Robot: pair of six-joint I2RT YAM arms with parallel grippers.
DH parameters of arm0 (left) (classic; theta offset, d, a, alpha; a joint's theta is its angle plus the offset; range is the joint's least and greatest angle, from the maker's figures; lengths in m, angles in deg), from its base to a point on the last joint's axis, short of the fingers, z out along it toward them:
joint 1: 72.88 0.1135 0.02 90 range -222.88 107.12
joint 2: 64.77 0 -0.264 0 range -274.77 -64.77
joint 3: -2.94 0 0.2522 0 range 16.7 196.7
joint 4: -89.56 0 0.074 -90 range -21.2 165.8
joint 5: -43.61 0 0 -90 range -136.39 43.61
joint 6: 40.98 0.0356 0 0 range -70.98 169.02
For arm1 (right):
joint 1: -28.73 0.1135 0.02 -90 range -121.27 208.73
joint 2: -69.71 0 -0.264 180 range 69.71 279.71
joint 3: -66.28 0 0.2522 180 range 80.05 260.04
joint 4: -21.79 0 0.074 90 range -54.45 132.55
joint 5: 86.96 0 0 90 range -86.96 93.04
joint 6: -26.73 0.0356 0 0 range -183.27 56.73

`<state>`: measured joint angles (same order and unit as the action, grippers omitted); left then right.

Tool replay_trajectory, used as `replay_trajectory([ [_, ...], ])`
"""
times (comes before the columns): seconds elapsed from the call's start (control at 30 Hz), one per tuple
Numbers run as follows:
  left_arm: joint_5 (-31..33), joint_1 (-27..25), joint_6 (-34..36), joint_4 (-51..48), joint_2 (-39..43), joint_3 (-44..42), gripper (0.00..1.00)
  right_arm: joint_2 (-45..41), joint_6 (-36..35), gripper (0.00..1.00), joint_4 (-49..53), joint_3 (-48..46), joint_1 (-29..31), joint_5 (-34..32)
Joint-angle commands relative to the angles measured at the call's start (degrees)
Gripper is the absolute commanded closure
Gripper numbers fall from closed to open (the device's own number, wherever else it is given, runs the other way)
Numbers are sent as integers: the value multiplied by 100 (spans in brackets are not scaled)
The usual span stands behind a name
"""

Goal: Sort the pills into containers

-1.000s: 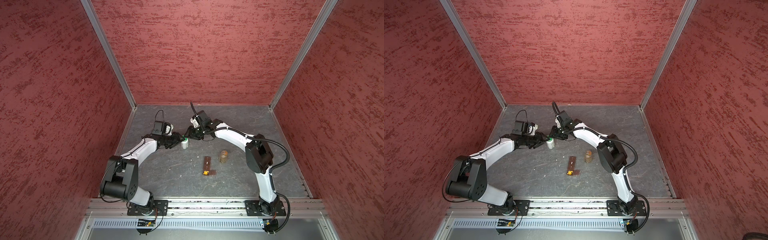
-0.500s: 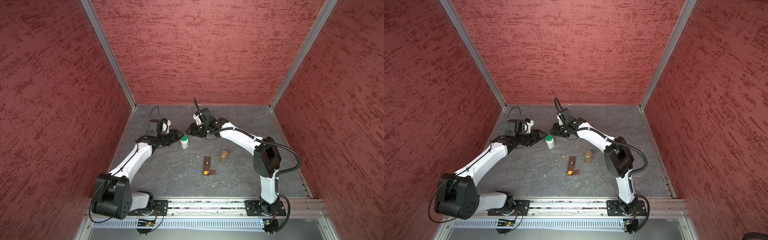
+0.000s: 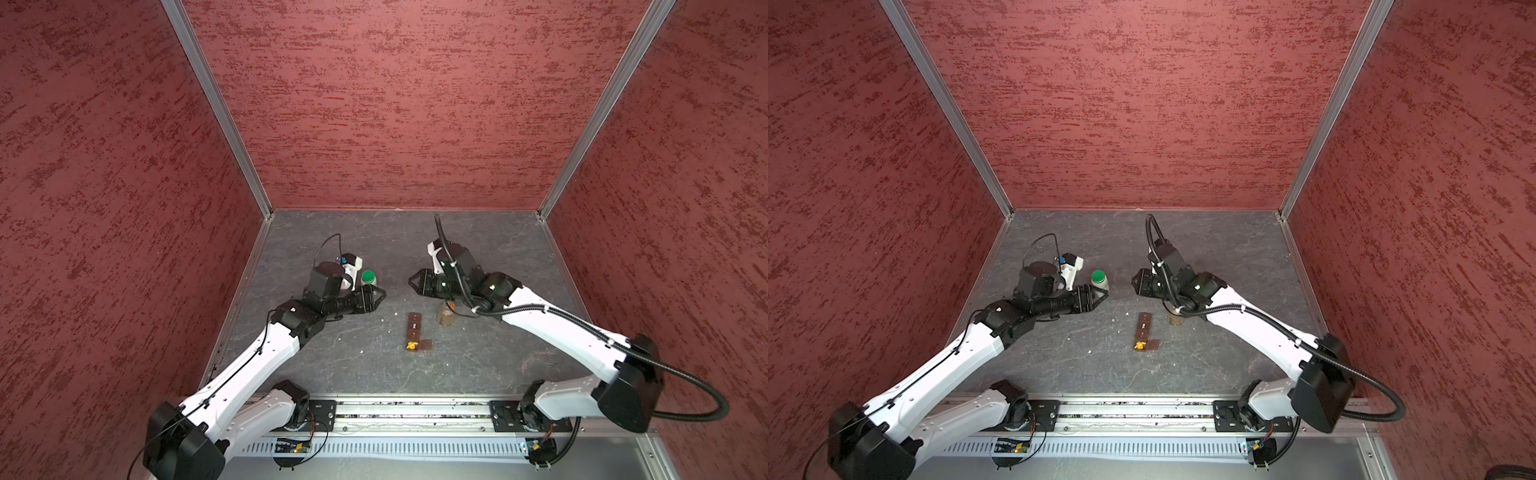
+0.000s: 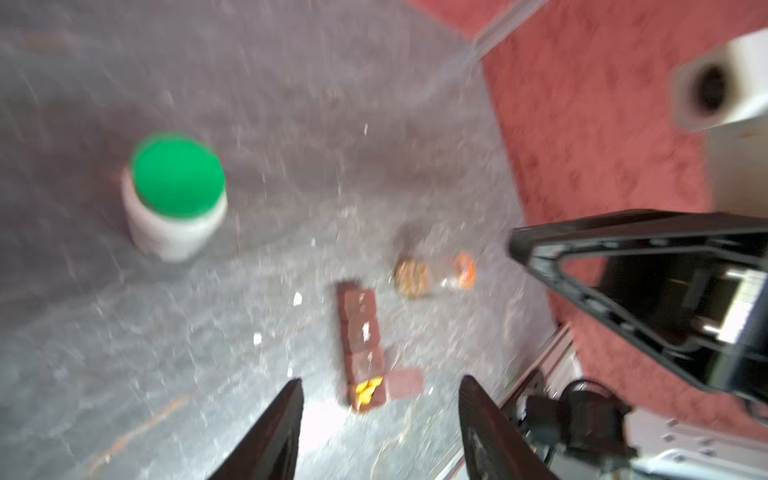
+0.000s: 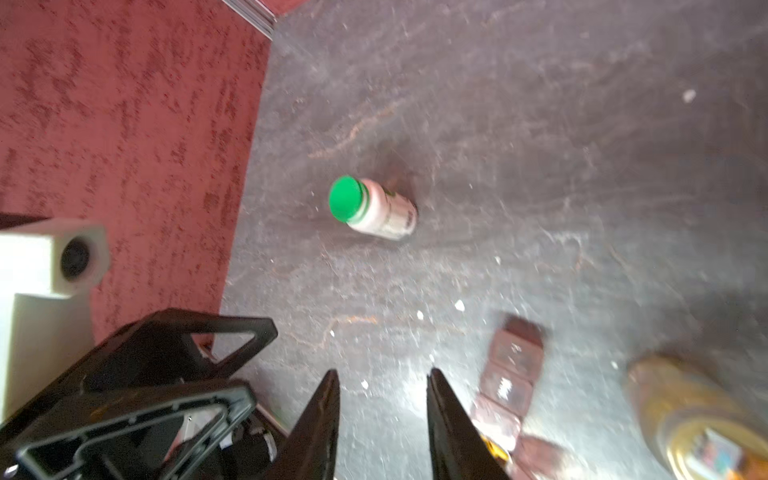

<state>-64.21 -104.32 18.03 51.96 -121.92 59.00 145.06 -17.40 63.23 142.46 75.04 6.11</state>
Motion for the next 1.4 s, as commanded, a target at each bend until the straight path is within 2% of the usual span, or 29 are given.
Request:
replay_trajectory([
  [0.0, 419, -475, -369, 252, -112, -369, 40, -705, 642, 72, 470, -665, 266, -817],
  [0.17, 507, -1187, -697, 754, -706, -565, 40, -1924, 1379, 89, 1207, -1790, 639, -1135],
  [0.27, 524, -1403, -822, 988, -1062, -616, 41, -2305, 1644, 93, 1259, -2370, 821, -982],
  [0.4, 397, -1449, -992, 1332, -1390, -717, 44, -2360, 1833, 96, 843, -2994, 958, -752],
  [0.73, 203, -1449, -989, 1547, -1927, -757, 46, -1132, 1635, 98, -213, -3203, 1006, -551],
  [1.03, 161, -1426, -1085, 1617, -1910, -937, 46, -146, 1207, 99, -491, -2580, 997, -667],
  [1.37, 164, -1323, -1086, 1528, -1644, -1052, 46, 403, 1027, 99, -1063, -2265, 995, -348],
])
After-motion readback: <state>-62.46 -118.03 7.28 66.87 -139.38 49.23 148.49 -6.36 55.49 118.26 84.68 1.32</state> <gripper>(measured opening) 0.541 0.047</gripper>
